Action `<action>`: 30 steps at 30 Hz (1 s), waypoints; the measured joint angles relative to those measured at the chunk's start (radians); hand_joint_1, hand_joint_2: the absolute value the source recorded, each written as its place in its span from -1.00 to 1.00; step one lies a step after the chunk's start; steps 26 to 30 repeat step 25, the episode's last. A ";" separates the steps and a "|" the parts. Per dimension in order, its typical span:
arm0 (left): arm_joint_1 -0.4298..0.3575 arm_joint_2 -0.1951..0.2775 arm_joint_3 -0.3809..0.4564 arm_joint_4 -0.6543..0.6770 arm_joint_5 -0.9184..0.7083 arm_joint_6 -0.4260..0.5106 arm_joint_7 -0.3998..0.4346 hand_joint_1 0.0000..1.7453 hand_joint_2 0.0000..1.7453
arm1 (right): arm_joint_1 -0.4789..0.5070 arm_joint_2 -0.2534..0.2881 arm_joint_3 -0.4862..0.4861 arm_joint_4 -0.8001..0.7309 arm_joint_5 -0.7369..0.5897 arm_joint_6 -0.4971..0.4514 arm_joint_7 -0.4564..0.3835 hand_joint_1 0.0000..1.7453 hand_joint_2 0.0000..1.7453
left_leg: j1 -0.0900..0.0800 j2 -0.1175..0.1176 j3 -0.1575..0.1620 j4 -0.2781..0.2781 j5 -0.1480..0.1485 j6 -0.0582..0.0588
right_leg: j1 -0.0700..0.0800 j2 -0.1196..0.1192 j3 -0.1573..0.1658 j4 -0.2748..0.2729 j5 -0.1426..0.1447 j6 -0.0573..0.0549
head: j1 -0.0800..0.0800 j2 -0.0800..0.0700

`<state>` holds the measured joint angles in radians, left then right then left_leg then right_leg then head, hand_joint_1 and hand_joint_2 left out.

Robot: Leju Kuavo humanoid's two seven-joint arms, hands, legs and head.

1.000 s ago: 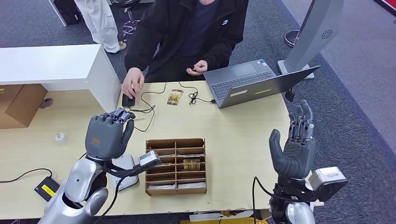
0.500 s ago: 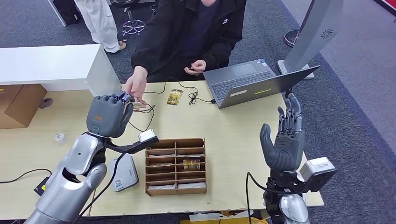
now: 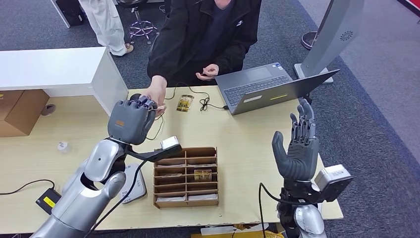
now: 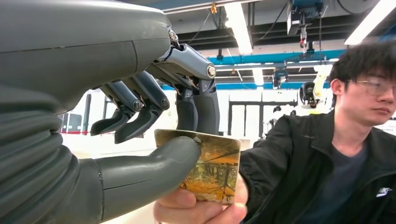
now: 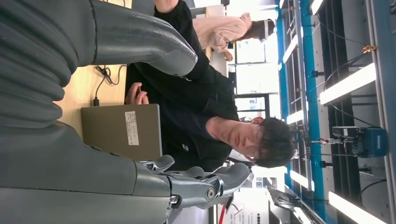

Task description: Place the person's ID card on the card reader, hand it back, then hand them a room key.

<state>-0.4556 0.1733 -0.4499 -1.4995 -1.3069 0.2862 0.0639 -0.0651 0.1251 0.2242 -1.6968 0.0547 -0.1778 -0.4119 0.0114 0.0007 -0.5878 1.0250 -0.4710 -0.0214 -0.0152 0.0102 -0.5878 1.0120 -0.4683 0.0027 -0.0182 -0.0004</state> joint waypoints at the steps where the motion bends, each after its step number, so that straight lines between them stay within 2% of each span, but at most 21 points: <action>1: 0.000 -0.001 -0.002 0.002 0.005 -0.001 0.000 -0.89 1.00 | 0.000 0.000 0.000 0.000 0.000 0.000 0.000 -1.00 1.00 | 0.000 0.000 0.000 0.000 0.000 0.000 | 0.000 0.000 0.000 0.000 0.000 0.000 | 0.000 0.000; 2: -0.001 -0.003 -0.004 0.005 0.009 -0.001 0.001 -1.00 1.00 | 0.000 0.000 0.000 0.000 0.000 -0.001 0.000 -1.00 1.00 | 0.000 0.000 0.000 0.000 0.000 0.000 | 0.000 0.000 0.000 0.000 0.000 0.000 | 0.000 0.000; 11: 0.001 -0.014 -0.014 0.017 0.027 0.014 0.004 -1.00 1.00 | 0.001 -0.001 0.000 0.000 -0.002 -0.005 0.000 -1.00 1.00 | 0.000 0.000 0.000 0.000 0.000 0.000 | 0.000 0.000 0.000 0.000 0.000 0.000 | 0.000 0.000; 17: 0.036 -0.012 -0.013 0.014 0.064 0.101 -0.003 -1.00 1.00 | 0.007 -0.006 0.000 0.000 -0.002 -0.013 0.000 -1.00 1.00 | 0.000 0.000 0.000 0.000 0.000 0.000 | 0.000 0.000 0.000 0.000 0.000 0.000 | 0.000 0.000; 21: 0.097 -0.010 -0.004 -0.021 0.177 0.198 -0.072 -1.00 1.00 | 0.019 -0.010 0.000 -0.001 -0.001 -0.024 -0.004 -1.00 1.00 | 0.000 0.000 0.000 0.000 0.000 0.000 | 0.000 0.000 0.000 0.000 0.000 0.000 | 0.000 0.000; 25: 0.181 -0.016 0.022 -0.080 0.424 0.271 -0.230 -1.00 1.00 | 0.035 -0.015 -0.001 -0.003 0.000 -0.040 -0.010 -1.00 1.00 | 0.000 0.000 0.000 0.000 -0.001 0.000 | 0.000 0.000 0.000 0.000 -0.001 0.000 | 0.000 0.000; 30: 0.181 -0.016 0.022 -0.080 0.424 0.271 -0.230 -1.00 1.00 | 0.035 -0.015 -0.001 -0.003 0.000 -0.040 -0.010 -1.00 1.00 | 0.000 0.000 0.000 0.000 -0.001 0.000 | 0.000 0.000 0.000 0.000 -0.001 0.000 | 0.000 0.000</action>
